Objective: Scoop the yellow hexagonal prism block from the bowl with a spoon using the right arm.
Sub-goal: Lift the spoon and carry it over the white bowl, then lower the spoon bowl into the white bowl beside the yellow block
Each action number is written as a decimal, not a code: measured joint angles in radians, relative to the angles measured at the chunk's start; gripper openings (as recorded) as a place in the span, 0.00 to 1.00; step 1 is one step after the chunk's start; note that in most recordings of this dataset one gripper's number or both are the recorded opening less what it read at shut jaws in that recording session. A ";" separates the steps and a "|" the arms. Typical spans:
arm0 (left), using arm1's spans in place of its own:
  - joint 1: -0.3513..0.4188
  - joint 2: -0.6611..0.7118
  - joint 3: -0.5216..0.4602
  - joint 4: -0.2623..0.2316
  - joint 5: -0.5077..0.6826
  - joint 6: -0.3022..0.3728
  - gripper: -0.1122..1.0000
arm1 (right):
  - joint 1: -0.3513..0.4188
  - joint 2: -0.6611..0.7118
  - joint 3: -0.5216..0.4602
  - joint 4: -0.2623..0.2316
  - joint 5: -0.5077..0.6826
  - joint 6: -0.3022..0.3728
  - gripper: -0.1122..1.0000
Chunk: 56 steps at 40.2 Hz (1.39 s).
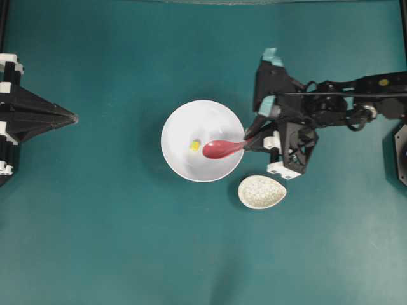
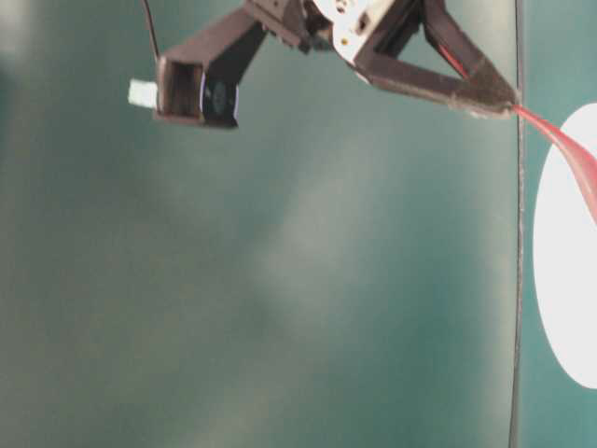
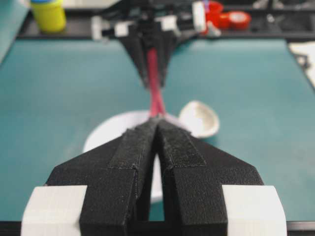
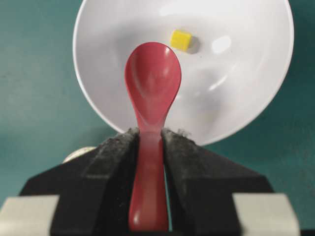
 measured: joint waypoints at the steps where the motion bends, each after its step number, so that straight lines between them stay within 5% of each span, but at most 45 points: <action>1: -0.002 -0.002 -0.002 0.000 0.005 0.000 0.11 | 0.000 0.006 -0.006 -0.005 0.006 -0.002 0.32; 56: 0.029 -0.005 -0.002 0.000 0.031 0.002 0.11 | -0.025 0.140 -0.069 -0.020 0.017 0.003 0.32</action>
